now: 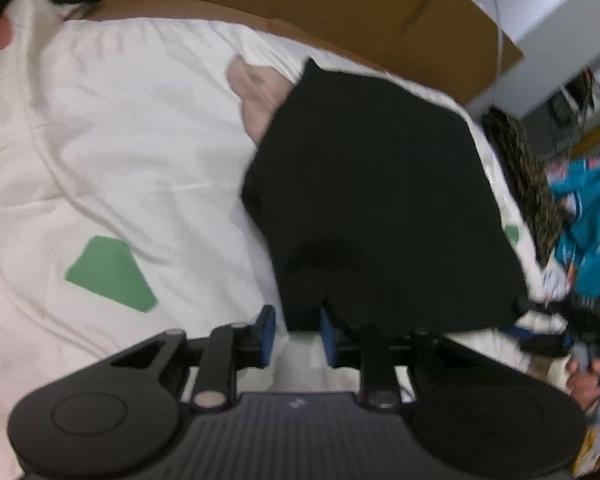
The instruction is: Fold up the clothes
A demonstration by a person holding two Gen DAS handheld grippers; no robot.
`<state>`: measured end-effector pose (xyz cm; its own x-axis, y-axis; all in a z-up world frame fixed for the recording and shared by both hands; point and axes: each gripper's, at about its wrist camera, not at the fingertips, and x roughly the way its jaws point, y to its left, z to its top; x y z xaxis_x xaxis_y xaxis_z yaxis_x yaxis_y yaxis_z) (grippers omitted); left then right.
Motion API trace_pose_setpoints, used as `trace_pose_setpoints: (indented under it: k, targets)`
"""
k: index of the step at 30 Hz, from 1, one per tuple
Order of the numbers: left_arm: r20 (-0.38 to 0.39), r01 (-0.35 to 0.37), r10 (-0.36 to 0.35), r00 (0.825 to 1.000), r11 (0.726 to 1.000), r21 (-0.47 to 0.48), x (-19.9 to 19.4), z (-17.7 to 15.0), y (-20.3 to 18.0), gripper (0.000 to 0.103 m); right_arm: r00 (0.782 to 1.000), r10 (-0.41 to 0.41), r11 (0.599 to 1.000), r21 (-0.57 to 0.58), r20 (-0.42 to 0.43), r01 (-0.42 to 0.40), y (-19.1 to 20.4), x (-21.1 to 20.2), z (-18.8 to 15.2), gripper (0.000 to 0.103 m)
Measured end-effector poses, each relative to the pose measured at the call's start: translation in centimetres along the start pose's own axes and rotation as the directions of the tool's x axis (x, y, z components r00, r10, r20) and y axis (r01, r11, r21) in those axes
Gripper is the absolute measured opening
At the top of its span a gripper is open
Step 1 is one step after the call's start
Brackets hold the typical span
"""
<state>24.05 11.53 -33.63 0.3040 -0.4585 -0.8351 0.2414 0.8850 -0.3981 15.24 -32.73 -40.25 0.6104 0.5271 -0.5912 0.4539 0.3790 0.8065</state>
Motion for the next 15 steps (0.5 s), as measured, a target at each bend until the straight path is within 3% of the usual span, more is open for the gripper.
trace_pose_setpoints:
  k: [3, 4, 5, 7, 12, 15]
  targets:
    - [0.004, -0.022, 0.022, 1.000, 0.999, 0.049, 0.5, -0.4, -0.6, 0.025, 1.000, 0.006, 1.000, 0.026, 0.019, -0.006, -0.2, 0.2, 0.3, 0.050]
    - [0.007, -0.030, 0.029, 1.000, 0.997, 0.065, 0.6, -0.5, -0.8, 0.021, 1.000, 0.004, 1.000, 0.023, 0.023, -0.005, 0.0, 0.3, 0.4, 0.033]
    - [0.013, -0.035, 0.034, 0.999, 0.996, 0.081, 0.7, -0.6, -0.9, 0.014, 1.000, -0.002, 1.000, 0.009, 0.027, 0.002, 0.3, 0.3, 0.4, 0.022]
    - [0.025, -0.045, 0.042, 0.999, 0.993, 0.113, 0.6, -0.8, -1.0, 0.009, 0.999, -0.008, 1.000, -0.013, 0.032, 0.009, 0.8, 0.2, 0.6, 0.017]
    - [0.051, -0.062, 0.055, 0.997, 0.985, 0.163, -0.6, -0.7, -0.7, 0.007, 0.999, -0.007, 0.999, -0.050, 0.049, 0.009, 2.0, -0.4, 1.0, 0.014]
    - [0.047, -0.109, 0.103, 0.994, 0.982, 0.155, -0.9, -0.3, -0.2, 0.006, 0.999, -0.008, 0.999, -0.052, 0.054, 0.011, 2.3, -0.4, 1.3, 0.014]
